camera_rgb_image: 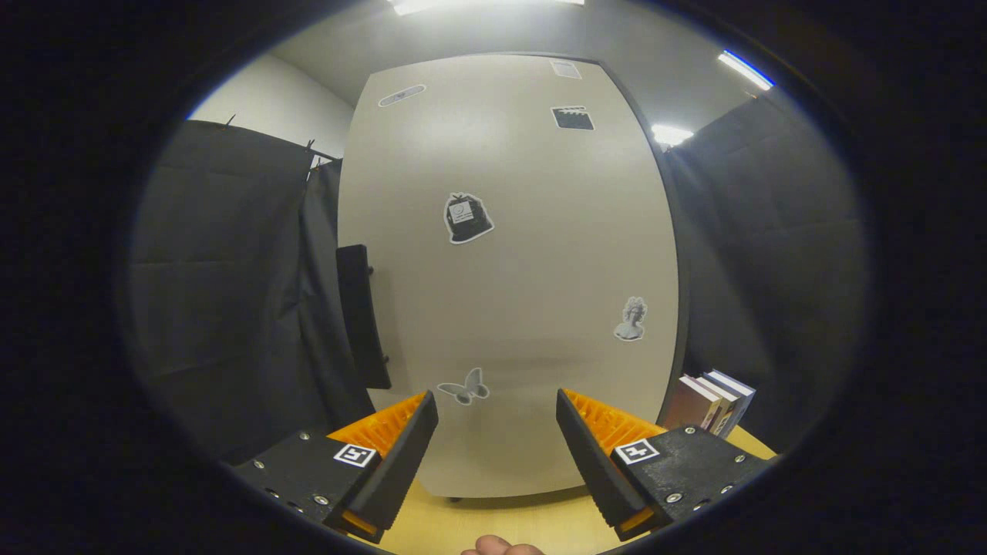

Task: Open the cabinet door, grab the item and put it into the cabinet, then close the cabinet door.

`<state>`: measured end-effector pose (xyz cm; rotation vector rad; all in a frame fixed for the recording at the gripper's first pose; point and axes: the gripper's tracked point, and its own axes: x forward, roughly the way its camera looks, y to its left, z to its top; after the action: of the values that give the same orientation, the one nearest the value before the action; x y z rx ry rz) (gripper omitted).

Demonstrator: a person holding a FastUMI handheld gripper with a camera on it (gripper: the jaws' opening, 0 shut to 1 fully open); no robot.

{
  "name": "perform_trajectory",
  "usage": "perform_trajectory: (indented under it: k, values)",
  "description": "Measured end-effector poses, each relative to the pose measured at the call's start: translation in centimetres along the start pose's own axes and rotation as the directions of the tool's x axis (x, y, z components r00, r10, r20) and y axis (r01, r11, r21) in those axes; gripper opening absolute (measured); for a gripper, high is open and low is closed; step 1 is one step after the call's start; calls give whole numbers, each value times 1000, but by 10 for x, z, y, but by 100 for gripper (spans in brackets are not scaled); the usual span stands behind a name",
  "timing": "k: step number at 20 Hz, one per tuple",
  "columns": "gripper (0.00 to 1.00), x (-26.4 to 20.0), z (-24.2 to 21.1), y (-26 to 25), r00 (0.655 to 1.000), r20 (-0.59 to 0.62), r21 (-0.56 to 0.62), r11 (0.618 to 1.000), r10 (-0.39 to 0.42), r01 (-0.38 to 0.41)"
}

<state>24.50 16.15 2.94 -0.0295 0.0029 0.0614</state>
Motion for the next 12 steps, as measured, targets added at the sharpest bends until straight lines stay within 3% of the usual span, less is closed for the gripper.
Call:
perform_trajectory:
  k: [3, 8, 12]
  values:
    - [96, -10, 0, -8, 999, 25, -25, 999, 23, -23]
    - [96, -39, -5, -11, 995, 19, 48, 994, 96, -97]
    - [96, -49, -8, -21, 998, 2, 65, 996, 64, -64]
